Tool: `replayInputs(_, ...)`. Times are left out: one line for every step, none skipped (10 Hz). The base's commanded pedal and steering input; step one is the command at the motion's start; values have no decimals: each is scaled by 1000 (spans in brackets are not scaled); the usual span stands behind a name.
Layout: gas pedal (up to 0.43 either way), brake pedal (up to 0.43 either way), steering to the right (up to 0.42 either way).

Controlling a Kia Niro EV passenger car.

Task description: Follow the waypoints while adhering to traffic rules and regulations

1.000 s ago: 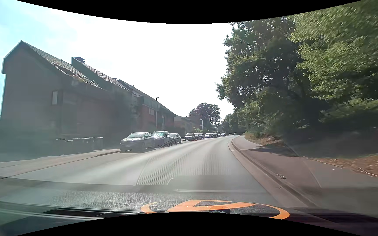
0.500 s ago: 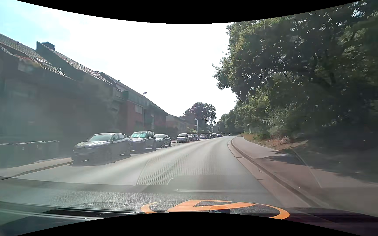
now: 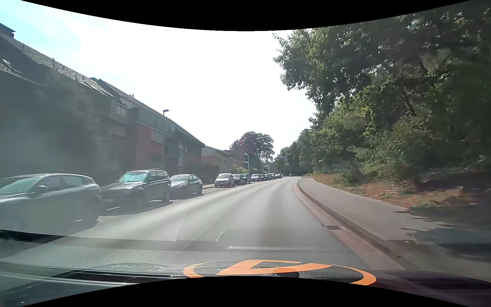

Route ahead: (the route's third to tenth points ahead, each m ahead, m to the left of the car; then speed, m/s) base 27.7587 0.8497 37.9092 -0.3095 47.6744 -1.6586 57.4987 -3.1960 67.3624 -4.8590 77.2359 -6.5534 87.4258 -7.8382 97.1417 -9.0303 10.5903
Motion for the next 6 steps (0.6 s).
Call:
replayInputs(157,0,25)
replayInputs(157,0,25)
replayInputs(157,0,25)
replayInputs(157,0,24)
replayInputs(157,0,24)
replayInputs(157,0,22)
